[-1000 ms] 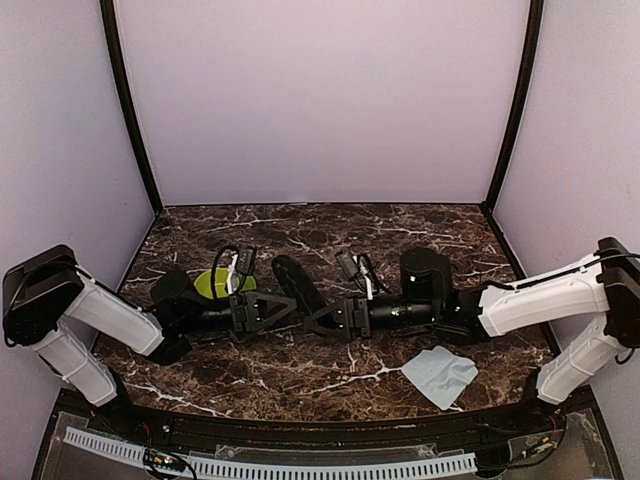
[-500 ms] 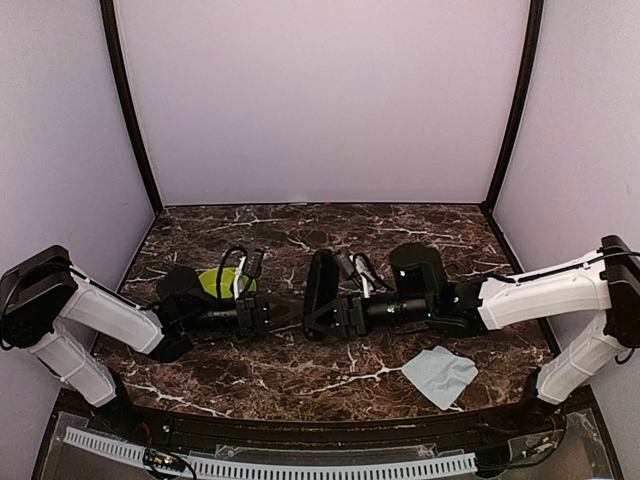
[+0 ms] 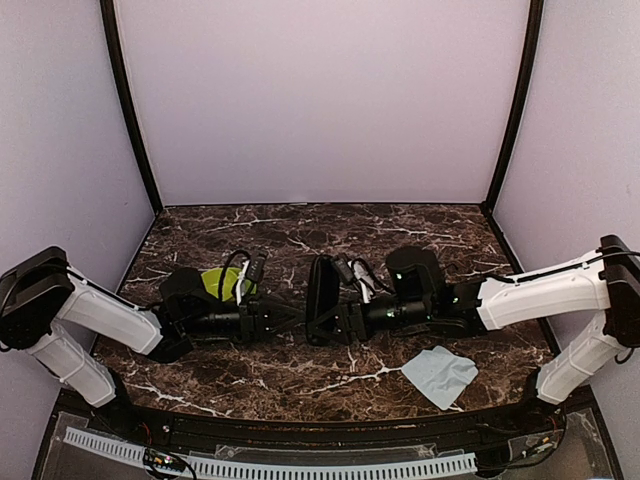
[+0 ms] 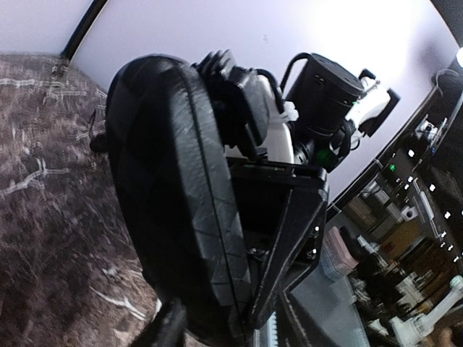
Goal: Organize the sunglasses
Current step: Open the sunglasses case.
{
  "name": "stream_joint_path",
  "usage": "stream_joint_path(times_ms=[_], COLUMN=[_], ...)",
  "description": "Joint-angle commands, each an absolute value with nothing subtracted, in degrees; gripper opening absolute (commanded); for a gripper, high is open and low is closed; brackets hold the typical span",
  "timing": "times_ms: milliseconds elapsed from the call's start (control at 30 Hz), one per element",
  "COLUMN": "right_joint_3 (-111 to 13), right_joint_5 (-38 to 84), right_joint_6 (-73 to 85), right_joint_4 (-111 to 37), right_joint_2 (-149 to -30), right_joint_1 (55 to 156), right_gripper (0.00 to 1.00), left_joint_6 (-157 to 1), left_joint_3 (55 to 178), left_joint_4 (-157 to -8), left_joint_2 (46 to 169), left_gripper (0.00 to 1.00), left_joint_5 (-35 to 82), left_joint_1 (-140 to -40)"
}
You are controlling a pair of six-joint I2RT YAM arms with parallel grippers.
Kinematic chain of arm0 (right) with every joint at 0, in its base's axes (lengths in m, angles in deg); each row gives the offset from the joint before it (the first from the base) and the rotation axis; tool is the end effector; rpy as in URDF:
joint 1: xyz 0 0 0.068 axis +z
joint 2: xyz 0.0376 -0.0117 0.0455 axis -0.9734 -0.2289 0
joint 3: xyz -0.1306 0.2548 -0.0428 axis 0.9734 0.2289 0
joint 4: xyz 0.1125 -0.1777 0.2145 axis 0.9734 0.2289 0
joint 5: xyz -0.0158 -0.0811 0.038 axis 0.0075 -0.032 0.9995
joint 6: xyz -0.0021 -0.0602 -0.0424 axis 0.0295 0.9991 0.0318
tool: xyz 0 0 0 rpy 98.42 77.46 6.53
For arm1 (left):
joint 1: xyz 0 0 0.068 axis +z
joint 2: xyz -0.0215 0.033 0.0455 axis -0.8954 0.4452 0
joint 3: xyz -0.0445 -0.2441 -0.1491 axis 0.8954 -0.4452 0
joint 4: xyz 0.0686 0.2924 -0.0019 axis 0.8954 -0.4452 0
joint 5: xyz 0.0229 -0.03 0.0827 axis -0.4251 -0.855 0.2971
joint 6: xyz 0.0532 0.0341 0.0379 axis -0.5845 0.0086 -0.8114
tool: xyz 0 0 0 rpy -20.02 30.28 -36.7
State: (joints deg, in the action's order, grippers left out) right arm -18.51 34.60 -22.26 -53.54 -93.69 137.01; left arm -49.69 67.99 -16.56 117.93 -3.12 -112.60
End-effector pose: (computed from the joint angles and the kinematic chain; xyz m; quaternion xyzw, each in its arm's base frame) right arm 0.1678 0.3353 0.2037 -0.2704 0.7841 0.4956 0.2577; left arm 0.1768 -0.2575 0.1824 0.2722 0.6177 -0.6412 0.3650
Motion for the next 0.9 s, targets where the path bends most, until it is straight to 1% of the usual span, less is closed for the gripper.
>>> stream_joint_path(times_ms=[0,100,133,200,333,533,667,767,867], right_joint_3=[-19.4,-19.1,-19.0,-18.8,-19.5,-20.7,-21.4,-21.5,-21.1], right_joint_5=[38.2,43.1,44.5,48.0,52.6,55.8,57.3,58.0,58.6], right_joint_6=[-15.9,-13.6,-13.2,-12.5,-12.2,-12.2,-12.0,-12.1,-12.8], right_joint_4=[-52.9,-52.6,-52.8,-53.7,-54.0,-54.3,-54.4,-54.7,-56.0], right_joint_2=[-90.0,-89.9,-89.9,-90.0,-90.9,-92.4,-93.4,-93.8,-93.9], right_joint_1=[137.0,137.0,137.0,137.0,137.1,137.2,137.5,137.6,137.6], right_gripper=[0.3,0.28,0.27,0.25,0.24,0.24,0.23,0.24,0.23], left_joint_6=[-53.4,-54.2,-54.1,-53.6,-53.3,-51.6,-51.2,-50.3,-50.2], left_joint_3=[68.7,68.7,68.9,69.4,70.7,72.3,73.4,73.4,73.4], left_joint_4=[-20.2,-22.0,-22.6,-22.4,-20.5,-14.7,-14.3,-12.6,-12.6], left_joint_2=[113.1,111.7,111.7,111.9,113.8,117.4,119.0,119.4,119.3], left_gripper=[0.59,0.79,0.84,0.91,0.97,0.99,0.99,0.95,0.88], left_joint_5=[-4.0,-4.8,-5.5,-7.3,-11.7,-16.3,-17.8,-18.5,-18.5], left_joint_1=[-112.8,-112.2,-111.8,-111.0,-110.8,-110.9,-110.9,-111.0,-110.9])
